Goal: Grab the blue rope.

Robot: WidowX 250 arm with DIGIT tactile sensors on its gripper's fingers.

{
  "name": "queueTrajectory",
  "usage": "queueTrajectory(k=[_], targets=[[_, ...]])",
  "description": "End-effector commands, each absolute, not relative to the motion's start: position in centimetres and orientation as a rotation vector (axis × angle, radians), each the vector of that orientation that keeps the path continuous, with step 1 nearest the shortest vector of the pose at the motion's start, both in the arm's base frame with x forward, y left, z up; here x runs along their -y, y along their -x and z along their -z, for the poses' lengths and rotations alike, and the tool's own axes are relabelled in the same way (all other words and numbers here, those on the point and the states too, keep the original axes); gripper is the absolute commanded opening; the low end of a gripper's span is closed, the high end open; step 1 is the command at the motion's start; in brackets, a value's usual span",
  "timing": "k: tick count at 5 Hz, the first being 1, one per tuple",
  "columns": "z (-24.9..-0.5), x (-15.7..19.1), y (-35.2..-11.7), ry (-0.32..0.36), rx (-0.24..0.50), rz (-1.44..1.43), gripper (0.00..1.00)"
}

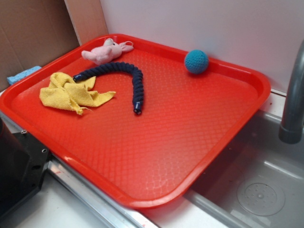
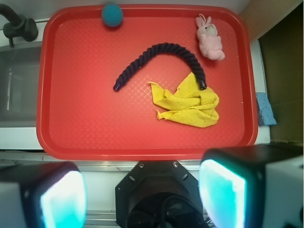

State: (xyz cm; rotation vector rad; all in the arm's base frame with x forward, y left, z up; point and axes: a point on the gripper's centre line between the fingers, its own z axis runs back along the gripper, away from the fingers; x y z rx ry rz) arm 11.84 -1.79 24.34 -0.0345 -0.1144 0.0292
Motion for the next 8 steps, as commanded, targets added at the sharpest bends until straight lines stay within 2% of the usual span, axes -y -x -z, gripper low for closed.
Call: queueTrajectory(k=[1, 3, 4, 6, 8], targets=[[-24.3, 1.8, -11.8, 0.034, 0.114, -0.029, 1.0], [-22.5, 1.1, -14.7, 0.062, 0.125, -0.406, 1.0], [-21.5, 0.5, -16.5, 0.079, 0.192, -0.596, 1.0], [-17.9, -0.9, -21.0, 0.073, 0.253, -0.863, 1.0], [-12.7, -2.0, -25.4, -0.013, 0.289, -1.022, 1.0]])
